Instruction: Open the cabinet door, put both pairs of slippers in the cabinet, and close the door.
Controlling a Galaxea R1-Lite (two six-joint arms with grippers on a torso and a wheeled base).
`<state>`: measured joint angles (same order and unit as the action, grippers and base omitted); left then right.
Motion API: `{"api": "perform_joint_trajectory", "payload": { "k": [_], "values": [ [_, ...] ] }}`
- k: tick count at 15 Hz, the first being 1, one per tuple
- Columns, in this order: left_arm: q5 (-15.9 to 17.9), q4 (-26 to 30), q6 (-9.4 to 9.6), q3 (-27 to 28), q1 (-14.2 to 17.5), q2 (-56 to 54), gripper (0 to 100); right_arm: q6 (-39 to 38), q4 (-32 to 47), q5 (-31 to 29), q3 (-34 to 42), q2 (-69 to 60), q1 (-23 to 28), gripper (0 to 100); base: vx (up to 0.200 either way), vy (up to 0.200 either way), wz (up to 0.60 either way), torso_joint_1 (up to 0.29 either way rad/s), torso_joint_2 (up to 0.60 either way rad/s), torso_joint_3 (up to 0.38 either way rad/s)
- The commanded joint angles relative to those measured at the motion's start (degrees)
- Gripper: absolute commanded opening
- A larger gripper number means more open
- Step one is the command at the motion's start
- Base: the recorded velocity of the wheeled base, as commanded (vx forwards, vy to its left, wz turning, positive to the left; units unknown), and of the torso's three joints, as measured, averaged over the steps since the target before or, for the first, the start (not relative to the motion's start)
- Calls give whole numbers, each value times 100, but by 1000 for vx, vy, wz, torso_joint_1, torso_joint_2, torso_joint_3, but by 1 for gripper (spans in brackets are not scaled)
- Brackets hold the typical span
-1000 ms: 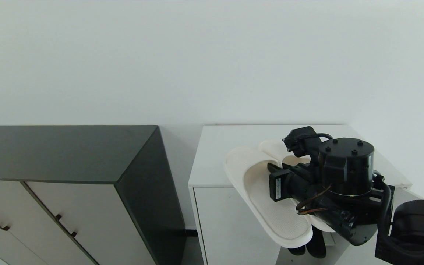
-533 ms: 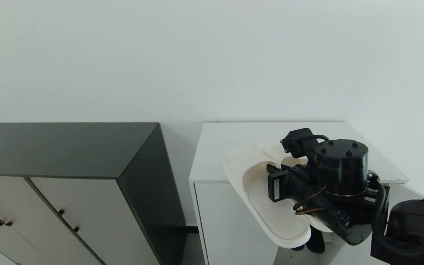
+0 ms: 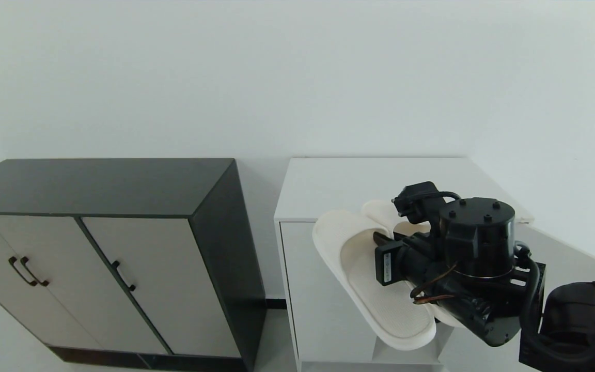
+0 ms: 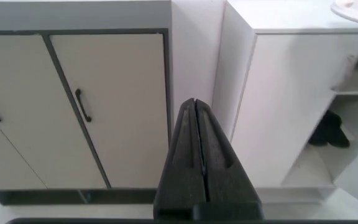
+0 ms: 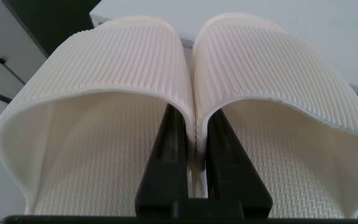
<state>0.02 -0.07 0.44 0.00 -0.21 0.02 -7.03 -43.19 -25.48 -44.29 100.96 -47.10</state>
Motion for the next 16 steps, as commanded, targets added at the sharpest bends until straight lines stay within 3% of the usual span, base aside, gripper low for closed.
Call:
{"api": "perform_joint_trajectory", "payload": {
  "k": [1,16],
  "values": [
    [-2,-1,0,0,3,-2,0,0,4,-1,-1,38,0,0,-200,0,0,2,7,7],
    [-20,-1,-44,0,3,6,0,18,4,8,52,46,0,0,-13,0,0,0,0,0]
  ]
}}
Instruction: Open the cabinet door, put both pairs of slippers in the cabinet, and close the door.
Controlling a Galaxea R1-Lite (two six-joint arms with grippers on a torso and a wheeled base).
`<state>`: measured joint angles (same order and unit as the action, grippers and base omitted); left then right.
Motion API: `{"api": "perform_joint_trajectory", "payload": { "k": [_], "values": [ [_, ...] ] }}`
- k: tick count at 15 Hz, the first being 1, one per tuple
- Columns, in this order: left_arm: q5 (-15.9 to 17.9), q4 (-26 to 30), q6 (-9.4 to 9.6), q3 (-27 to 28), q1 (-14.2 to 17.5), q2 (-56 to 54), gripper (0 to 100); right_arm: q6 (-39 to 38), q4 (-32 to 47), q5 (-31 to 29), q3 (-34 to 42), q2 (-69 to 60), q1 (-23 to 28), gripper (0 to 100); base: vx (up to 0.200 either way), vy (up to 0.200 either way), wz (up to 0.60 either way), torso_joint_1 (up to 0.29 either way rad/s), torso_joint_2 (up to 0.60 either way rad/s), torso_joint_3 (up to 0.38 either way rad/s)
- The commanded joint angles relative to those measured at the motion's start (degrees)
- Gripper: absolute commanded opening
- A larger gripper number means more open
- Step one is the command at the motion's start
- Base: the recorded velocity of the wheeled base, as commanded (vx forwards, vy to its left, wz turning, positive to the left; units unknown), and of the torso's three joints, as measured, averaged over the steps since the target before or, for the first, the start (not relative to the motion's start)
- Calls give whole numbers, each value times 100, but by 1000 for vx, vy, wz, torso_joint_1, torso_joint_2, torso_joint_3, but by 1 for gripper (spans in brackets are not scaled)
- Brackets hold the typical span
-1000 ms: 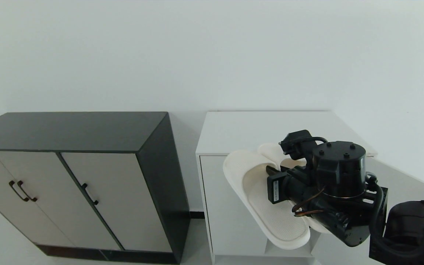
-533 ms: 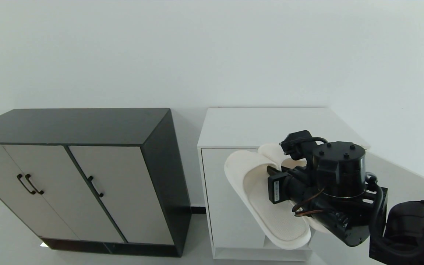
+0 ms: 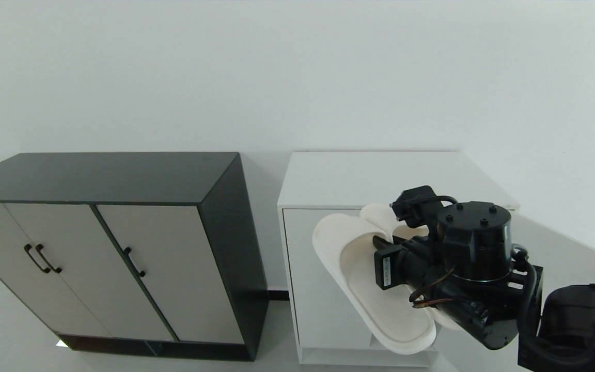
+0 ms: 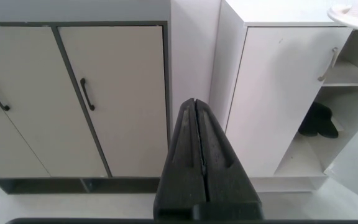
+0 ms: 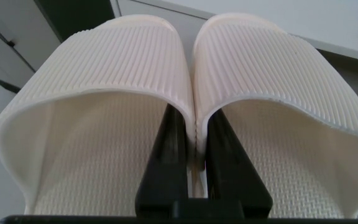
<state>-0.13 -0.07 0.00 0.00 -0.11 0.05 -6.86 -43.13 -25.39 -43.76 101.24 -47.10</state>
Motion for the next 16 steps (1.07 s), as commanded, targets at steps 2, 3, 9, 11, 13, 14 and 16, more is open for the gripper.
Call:
{"api": "perform_joint_trajectory", "payload": {
  "k": [2,3,9,11,13,14,16],
  "values": [
    [-4,-1,18,0,2,4,0,1,-2,-1,8,18,0,0,0,-100,0,4,1,1],
    [-4,-1,18,0,2,4,0,1,-2,-1,17,18,0,0,0,-200,0,7,12,-2],
    [-4,-1,9,0,-7,-5,0,1,-11,-1,26,45,0,0,0,-200,0,3,2,1],
    [-4,-1,9,0,2,4,0,1,-11,-1,26,27,0,0,0,-200,0,2,5,5],
    [-4,-1,9,0,-7,-5,0,-8,-11,-1,26,27,0,0,0,-200,0,5,0,2],
    [-4,-1,9,0,-7,-5,0,1,-11,-10,43,18,0,0,0,-200,0,7,2,2],
    [-4,-1,9,0,2,-5,0,1,-108,-1,61,18,0,0,0,-200,0,5,7,0]
  ]
}}
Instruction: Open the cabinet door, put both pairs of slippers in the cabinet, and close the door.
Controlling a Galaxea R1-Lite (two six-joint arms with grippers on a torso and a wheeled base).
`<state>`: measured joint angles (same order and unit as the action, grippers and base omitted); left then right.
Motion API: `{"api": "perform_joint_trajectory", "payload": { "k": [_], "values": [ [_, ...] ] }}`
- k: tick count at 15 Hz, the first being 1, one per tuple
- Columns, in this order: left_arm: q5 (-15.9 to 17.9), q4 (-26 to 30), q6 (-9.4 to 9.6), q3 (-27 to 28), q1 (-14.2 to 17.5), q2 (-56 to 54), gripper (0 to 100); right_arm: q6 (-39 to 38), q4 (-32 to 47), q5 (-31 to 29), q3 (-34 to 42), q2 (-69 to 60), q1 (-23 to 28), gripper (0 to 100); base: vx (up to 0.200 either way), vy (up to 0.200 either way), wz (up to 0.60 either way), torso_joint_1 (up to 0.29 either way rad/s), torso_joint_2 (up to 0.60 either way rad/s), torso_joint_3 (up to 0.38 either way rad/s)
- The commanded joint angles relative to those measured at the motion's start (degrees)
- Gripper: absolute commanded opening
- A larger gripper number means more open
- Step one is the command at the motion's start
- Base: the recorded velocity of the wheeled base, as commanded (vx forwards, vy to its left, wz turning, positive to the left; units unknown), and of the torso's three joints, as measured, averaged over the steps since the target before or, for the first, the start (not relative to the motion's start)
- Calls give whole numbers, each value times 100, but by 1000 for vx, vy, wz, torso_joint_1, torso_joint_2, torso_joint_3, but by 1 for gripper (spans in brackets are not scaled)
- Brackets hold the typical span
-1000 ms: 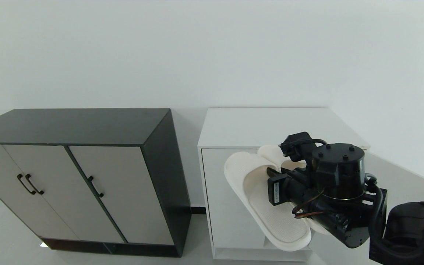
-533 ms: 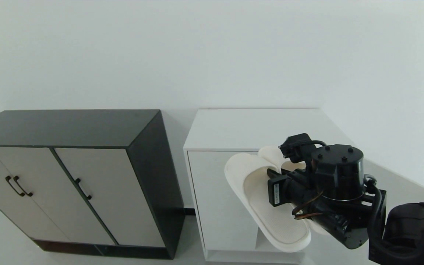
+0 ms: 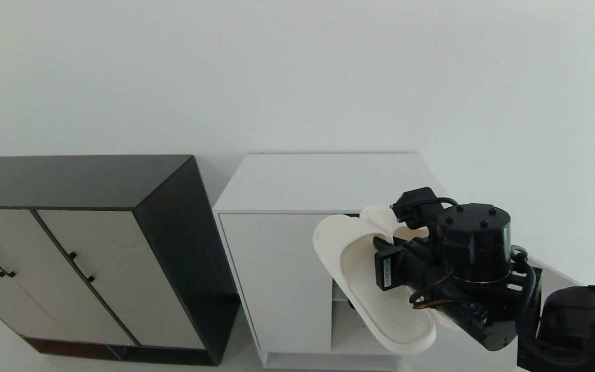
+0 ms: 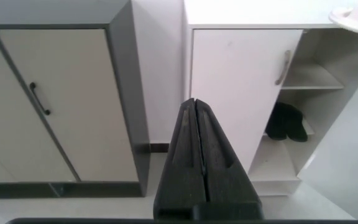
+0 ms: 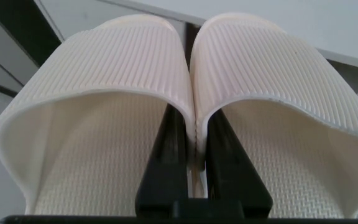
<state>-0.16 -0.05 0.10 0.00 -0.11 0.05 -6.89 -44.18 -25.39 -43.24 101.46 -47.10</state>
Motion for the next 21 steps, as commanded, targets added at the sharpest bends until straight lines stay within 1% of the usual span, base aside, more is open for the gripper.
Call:
{"api": "perform_joint_trajectory", "payload": {
  "k": [1,21],
  "values": [
    [-2,-4,-1,0,-7,-5,0,3,-117,-1,17,14,0,0,0,-200,0,-2,2,2],
    [7,-4,-10,0,-7,4,0,126,-188,-18,96,93,61,0,0,0,0,0,0,0]
  ]
}}
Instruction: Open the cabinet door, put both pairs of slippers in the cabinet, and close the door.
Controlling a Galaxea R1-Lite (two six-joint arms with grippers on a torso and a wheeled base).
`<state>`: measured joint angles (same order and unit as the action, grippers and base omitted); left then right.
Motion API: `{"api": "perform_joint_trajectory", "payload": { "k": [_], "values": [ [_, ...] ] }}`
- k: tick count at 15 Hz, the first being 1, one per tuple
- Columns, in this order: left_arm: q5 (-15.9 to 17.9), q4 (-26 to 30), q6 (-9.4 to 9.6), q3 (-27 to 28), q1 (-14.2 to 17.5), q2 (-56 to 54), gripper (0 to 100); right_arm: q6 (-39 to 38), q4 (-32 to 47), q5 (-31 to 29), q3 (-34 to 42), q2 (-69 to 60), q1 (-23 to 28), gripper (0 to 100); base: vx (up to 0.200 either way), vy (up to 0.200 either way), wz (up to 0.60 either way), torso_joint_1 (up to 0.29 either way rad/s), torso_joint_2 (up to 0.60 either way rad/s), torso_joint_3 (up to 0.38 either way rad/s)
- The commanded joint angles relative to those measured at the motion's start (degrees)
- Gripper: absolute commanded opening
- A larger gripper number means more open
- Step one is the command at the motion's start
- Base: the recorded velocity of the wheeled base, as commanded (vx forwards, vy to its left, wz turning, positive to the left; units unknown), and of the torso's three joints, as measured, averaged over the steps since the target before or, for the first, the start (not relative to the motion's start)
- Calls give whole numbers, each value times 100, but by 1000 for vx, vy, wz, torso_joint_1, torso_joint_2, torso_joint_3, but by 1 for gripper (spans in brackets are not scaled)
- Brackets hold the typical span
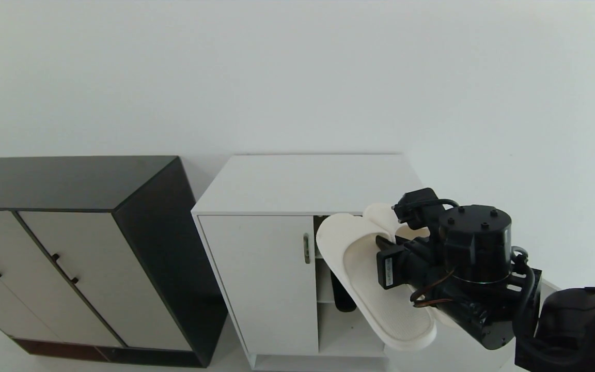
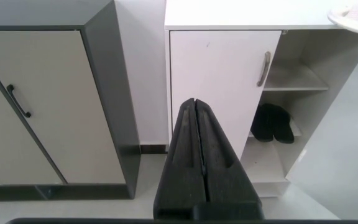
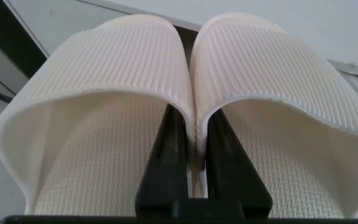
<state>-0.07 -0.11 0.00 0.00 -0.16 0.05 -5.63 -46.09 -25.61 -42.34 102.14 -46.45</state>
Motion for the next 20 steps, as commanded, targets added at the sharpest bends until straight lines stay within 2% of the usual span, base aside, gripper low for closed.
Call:
{"api": "perform_joint_trajectory", "payload": {
  "k": [1,20],
  "values": [
    [-1,2,0,0,-2,4,0,1,4,4,6,34,4,0,0,0,0,-115,261,149],
    [-1,2,0,0,7,-5,0,53,-75,4,103,60,4,0,0,0,0,-198,510,308]
  ]
}}
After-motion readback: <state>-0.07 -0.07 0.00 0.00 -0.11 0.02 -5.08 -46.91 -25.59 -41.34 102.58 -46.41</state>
